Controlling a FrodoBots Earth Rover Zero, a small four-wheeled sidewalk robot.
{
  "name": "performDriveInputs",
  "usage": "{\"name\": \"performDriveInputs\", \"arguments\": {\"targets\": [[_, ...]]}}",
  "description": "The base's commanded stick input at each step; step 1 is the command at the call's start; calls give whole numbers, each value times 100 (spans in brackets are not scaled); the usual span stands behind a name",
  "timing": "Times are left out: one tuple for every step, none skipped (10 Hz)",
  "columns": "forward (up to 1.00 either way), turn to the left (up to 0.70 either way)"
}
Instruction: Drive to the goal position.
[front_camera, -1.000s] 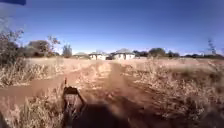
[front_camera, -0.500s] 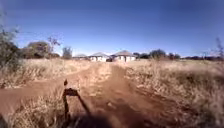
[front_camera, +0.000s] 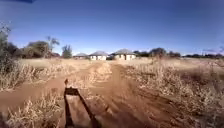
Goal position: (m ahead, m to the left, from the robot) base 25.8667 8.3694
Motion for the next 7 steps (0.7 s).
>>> {"name": "performDriveInputs", "arguments": {"targets": [[50,0],[50,0],[50,0],[50,0],[50,0],[50,0],[50,0]]}}
